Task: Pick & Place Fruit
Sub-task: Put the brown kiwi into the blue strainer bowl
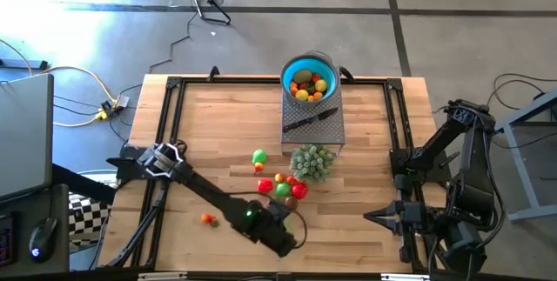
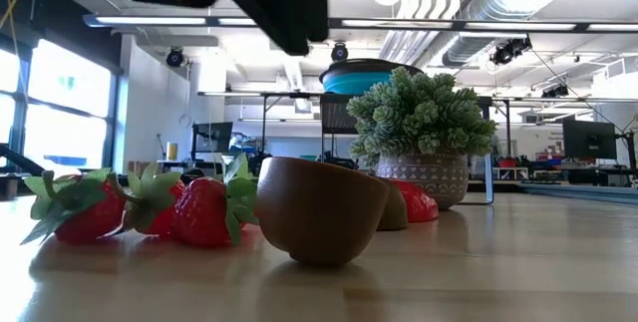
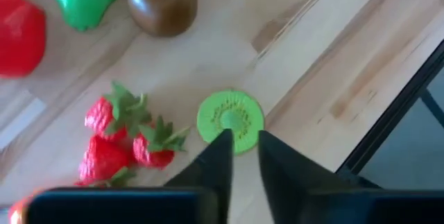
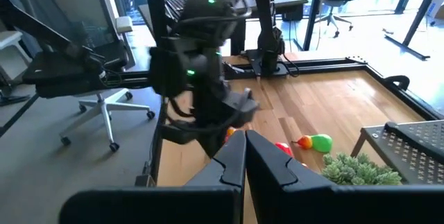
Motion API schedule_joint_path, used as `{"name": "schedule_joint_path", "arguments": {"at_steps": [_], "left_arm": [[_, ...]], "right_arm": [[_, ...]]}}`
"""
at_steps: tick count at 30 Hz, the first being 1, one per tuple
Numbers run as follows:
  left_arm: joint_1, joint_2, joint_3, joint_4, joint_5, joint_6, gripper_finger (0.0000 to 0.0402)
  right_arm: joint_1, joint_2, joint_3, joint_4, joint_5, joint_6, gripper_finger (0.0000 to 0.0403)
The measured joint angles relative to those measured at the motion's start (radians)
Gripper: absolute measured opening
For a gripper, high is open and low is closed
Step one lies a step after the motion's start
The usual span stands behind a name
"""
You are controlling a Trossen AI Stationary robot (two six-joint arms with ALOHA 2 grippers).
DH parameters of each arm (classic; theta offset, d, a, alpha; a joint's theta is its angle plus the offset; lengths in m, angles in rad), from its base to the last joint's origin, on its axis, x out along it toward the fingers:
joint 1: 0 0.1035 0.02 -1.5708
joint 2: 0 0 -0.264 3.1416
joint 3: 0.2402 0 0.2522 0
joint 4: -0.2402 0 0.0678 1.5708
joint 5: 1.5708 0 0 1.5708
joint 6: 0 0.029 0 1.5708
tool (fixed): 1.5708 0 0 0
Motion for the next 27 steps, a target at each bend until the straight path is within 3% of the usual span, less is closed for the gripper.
{"name": "schedule_joint_path", "arguments": {"at_steps": [9, 13, 17, 27], "left_arm": [[0.041, 0.0, 0.0, 0.012, 0.048, 0.064, 0.0238], [0.04, 0.0, 0.0, 0.011, 0.049, 0.065, 0.0292], [0.04, 0.0, 0.0, 0.012, 0.039, 0.071, 0.0309], [0.04, 0.0, -0.001, 0.055, -0.008, 0.086, 0.0308]], "right_arm": [[0.0, 0.0, 0.0, -0.001, -0.003, 0.007, 0.0004], [0.0, 0.0, 0.0, -0.001, 0.0, 0.008, 0.0004], [0.0, 0.0, 0.0, -0.001, 0.0, 0.008, 0.0004], [0.0, 0.0, 0.0, -0.001, 0.004, 0.008, 0.0004]]}}
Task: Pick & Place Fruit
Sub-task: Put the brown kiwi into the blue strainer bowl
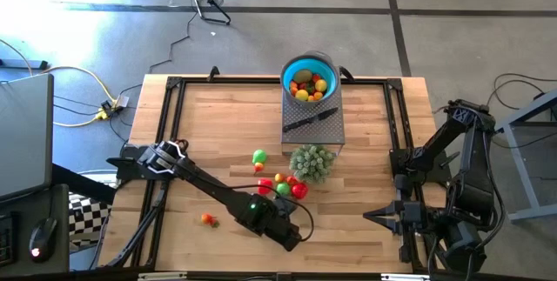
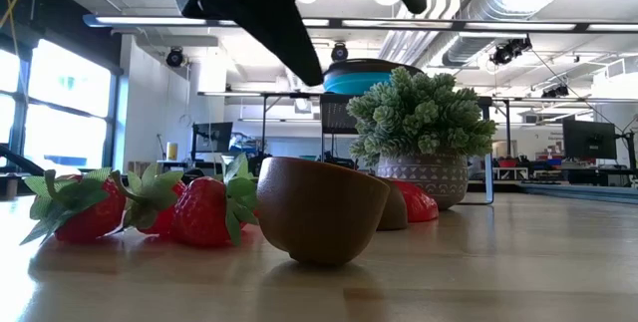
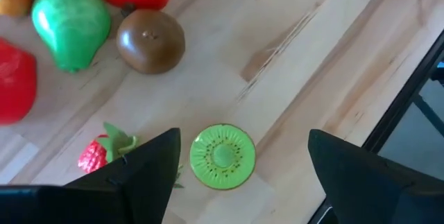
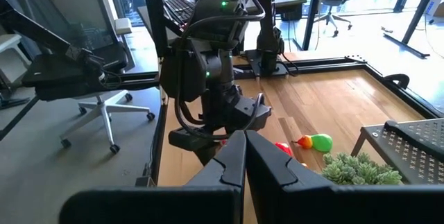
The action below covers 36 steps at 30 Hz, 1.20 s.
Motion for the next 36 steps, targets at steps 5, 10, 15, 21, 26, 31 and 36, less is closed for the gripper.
{"name": "schedule_joint_path", "arguments": {"at_steps": [5, 10, 15, 21, 26, 31, 36], "left_arm": [[0.0, 0.035, -0.001, 0.0, 0.0, -0.028, 0.0307], [0.0, 0.087, -0.001, 0.02, 0.073, -0.03, 0.0307], [0.0, 0.115, -0.001, 0.04, 0.102, -0.034, 0.0307], [0.0, 0.116, -0.001, 0.049, 0.103, -0.034, 0.0307], [0.0, 0.116, -0.001, 0.057, 0.107, -0.034, 0.0307], [0.0, 0.116, -0.001, 0.049, 0.128, -0.027, 0.0307], [0.0, 0.116, -0.001, 0.05, 0.128, -0.01, 0.0307]], "right_arm": [[0.0, 0.0, 0.0, 0.0, 0.026, 0.0, 0.0004], [0.0, 0.0, 0.0, 0.0, 0.053, 0.0, 0.0004], [0.0, 0.0, 0.0, 0.001, 0.052, 0.0, 0.0004], [0.0, 0.0, 0.0, 0.002, 0.052, 0.0, 0.0004], [0.0, 0.0, 0.0, 0.004, 0.052, 0.0, 0.0004], [0.0, 0.0, 0.0, 0.004, 0.052, 0.0, 0.0004], [0.0, 0.0, 0.0, 0.004, 0.052, 0.0, 0.0004]]}}
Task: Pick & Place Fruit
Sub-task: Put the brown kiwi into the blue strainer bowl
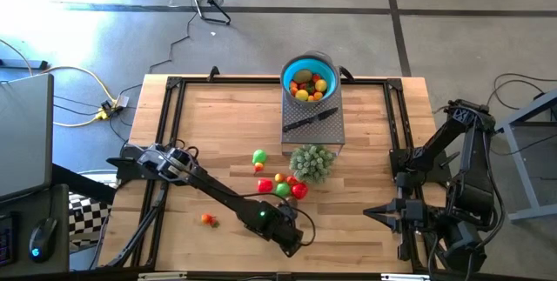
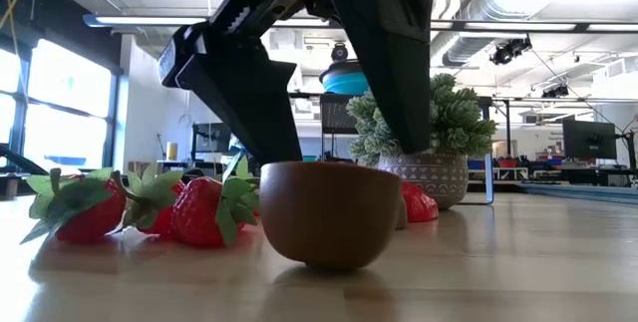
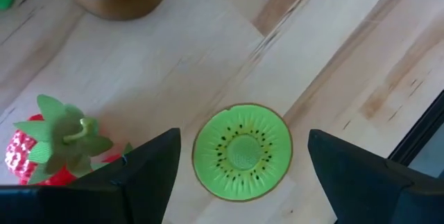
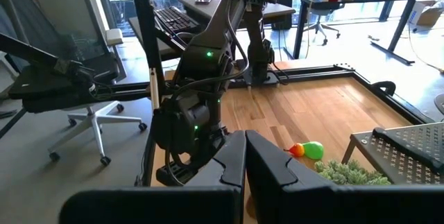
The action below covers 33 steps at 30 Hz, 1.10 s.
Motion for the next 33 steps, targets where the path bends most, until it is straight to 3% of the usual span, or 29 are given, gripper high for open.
{"name": "schedule_joint_path", "arguments": {"at_steps": [10, 33], "left_arm": [[-0.007, 0.035, 0.0, 0.013, 0.069, -0.019, 0.0307], [-0.007, 0.047, 0.0, -0.001, 0.062, -0.02, 0.0307]], "right_arm": [[0.0, 0.0, 0.0, 0.0, 0.0, 0.0, 0.0004], [0.0, 0.0, 0.0, -0.001, 0.021, 0.0, 0.0004]]}}
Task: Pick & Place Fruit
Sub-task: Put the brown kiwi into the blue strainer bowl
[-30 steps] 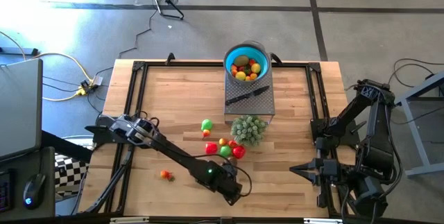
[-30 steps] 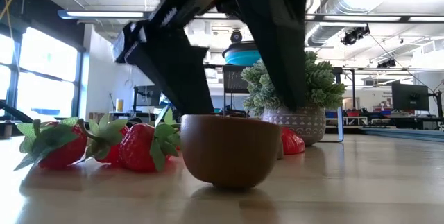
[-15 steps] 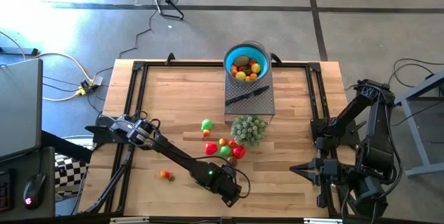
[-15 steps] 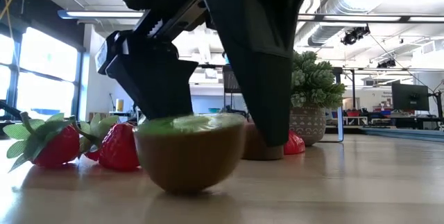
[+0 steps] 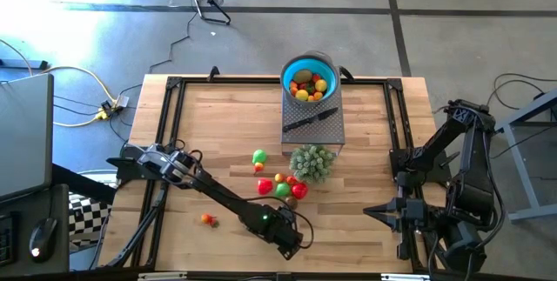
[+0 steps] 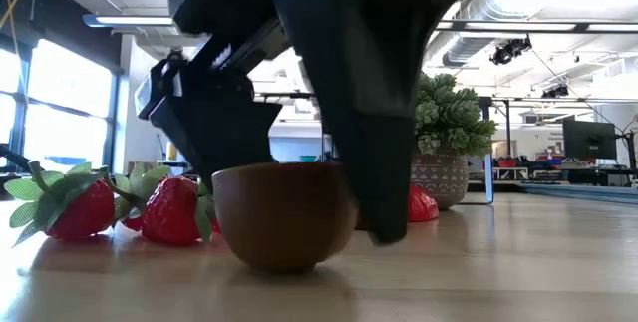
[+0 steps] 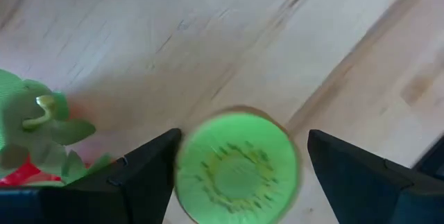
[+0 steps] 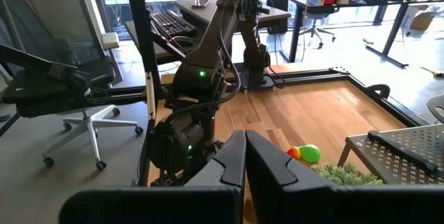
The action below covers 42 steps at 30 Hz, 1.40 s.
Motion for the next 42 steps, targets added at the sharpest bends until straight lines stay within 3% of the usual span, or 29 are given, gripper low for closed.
{"name": "schedule_joint_path", "arguments": {"at_steps": [11, 23, 30, 37, 42], "left_arm": [[0.0, 0.0, 0.0, -0.002, 0.012, 0.0, 0.0303], [0.0, 0.0, 0.0, 0.0, 0.013, -0.001, 0.0219], [0.0, 0.0, 0.0, 0.0, 0.013, -0.003, 0.0238], [0.0, 0.0, 0.0, 0.0, 0.013, -0.006, 0.0219], [0.0, 0.001, 0.0, 0.004, 0.012, -0.011, 0.0227]], "right_arm": [[0.0, 0.0, 0.0, -0.003, 0.002, -0.003, 0.0004], [0.0, 0.0, 0.0, -0.003, 0.004, -0.003, 0.0004], [0.0, 0.0, 0.0, -0.003, 0.004, -0.003, 0.0004], [0.0, 0.0, 0.0, -0.003, 0.004, -0.003, 0.0004], [0.0, 0.0, 0.0, -0.003, 0.004, -0.003, 0.0004]]}}
